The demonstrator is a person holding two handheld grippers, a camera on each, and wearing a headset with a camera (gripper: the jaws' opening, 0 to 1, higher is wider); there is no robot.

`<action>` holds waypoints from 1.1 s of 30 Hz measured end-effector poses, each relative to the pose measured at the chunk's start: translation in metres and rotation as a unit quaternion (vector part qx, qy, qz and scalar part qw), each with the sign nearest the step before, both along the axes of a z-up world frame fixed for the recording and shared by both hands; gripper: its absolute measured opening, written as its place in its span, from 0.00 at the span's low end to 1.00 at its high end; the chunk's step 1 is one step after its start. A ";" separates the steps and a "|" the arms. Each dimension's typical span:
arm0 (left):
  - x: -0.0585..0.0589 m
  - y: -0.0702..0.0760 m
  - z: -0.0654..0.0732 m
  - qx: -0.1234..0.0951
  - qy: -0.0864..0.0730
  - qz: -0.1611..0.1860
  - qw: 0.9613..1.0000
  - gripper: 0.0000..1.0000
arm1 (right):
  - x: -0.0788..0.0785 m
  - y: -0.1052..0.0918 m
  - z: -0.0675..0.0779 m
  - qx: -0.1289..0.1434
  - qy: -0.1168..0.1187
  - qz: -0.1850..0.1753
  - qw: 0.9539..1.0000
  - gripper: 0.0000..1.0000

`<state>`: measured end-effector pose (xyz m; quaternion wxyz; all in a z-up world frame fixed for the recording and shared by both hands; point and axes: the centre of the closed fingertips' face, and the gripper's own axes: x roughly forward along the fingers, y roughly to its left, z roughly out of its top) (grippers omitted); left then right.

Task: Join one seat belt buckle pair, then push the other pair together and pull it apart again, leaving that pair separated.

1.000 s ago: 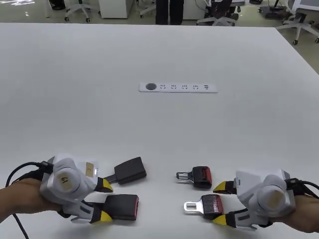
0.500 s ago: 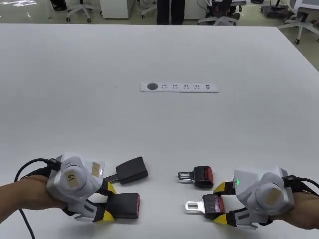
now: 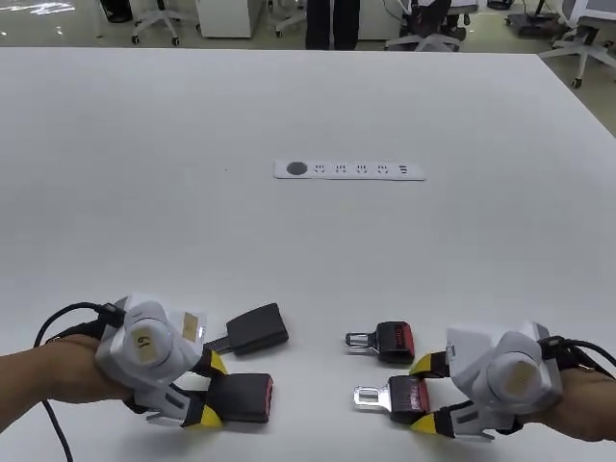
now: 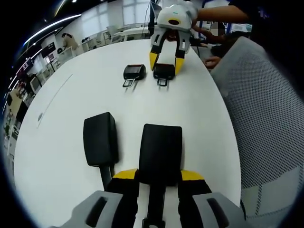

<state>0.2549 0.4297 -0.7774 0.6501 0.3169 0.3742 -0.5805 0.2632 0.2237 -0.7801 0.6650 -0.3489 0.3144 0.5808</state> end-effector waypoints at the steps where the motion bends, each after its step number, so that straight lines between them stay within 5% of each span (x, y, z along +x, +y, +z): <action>1: 0.001 0.001 0.000 0.000 0.000 0.000 1.000 0.33 | 0.000 0.001 0.000 -0.001 0.000 0.001 1.000 0.31; 33: 0.001 0.003 -0.002 0.010 0.009 0.017 1.000 0.32 | -0.006 0.059 0.003 0.009 0.012 0.019 1.000 0.31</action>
